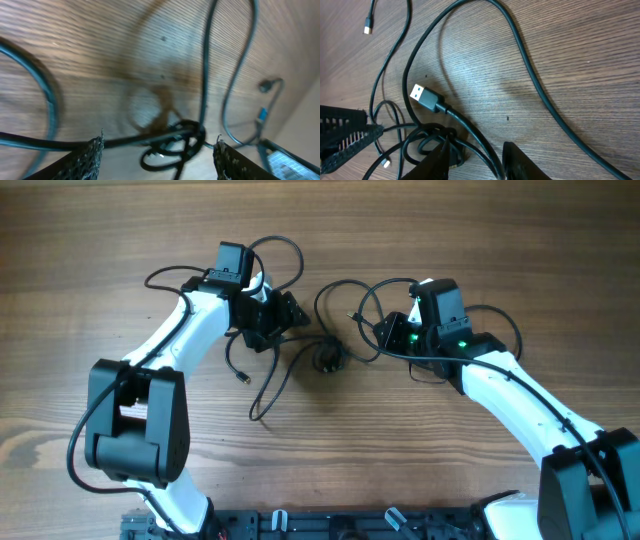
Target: Untangle cables
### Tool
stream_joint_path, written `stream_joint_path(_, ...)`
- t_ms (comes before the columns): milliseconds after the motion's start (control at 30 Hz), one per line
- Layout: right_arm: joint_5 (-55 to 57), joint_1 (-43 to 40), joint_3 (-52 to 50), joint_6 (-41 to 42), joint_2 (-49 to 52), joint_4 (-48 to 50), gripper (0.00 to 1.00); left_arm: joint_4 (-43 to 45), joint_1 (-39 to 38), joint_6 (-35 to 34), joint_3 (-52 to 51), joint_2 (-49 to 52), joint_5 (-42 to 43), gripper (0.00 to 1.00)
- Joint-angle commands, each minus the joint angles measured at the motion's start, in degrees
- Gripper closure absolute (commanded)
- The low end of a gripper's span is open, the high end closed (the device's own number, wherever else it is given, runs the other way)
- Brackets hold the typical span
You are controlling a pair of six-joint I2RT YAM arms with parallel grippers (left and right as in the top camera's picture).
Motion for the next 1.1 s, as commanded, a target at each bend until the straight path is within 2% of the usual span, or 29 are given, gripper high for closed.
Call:
stream_joint_path(0, -1.18, 0.13, 0.48, -0.55, 0.85, 0.26, 0.63, -1.25, 2.45, -4.63, -0.11, -1.46, 6.56, 0.25)
stream_joint_path(200, -1.2, 0.13, 0.48, -0.5, 0.85, 1.14, 0.63, -6.62, 5.57, -14.88, -0.11, -3.13, 7.85, 0.26)
stream_joint_path(300, -1.2, 0.13, 0.48, -0.5, 0.85, 1.4, 0.63, -8.98, 5.77, -15.52, -0.11, -3.13, 12.48, 0.25)
stream_joint_path(400, -1.22, 0.13, 0.48, -0.52, 0.85, 1.4, 0.63, -10.36, 5.7, -17.03, -0.11, -3.13, 12.87, 0.26)
stream_joint_path(500, -1.22, 0.13, 0.48, -0.5, 0.85, 1.44, 0.63, -12.13, 5.51, -19.54, -0.11, -3.1, 8.37, 0.36)
stream_joint_path(700, -1.84, 0.13, 0.48, -0.5, 0.85, 1.55, 0.63, -14.78, 3.65, -25.57, -0.68, -3.1, -1.66, 0.35)
stream_joint_path(967, -2.86, 0.13, 0.48, -0.52, 0.85, 1.55, 0.64, -6.36, 1.2, -36.94, -3.93, -2.84, -6.08, 0.33)
stream_joint_path(1067, -3.32, 0.15, 0.48, -0.55, 0.85, 1.46, 0.63, -4.09, 0.61, -38.07, -4.26, -2.32, -7.74, 0.33)
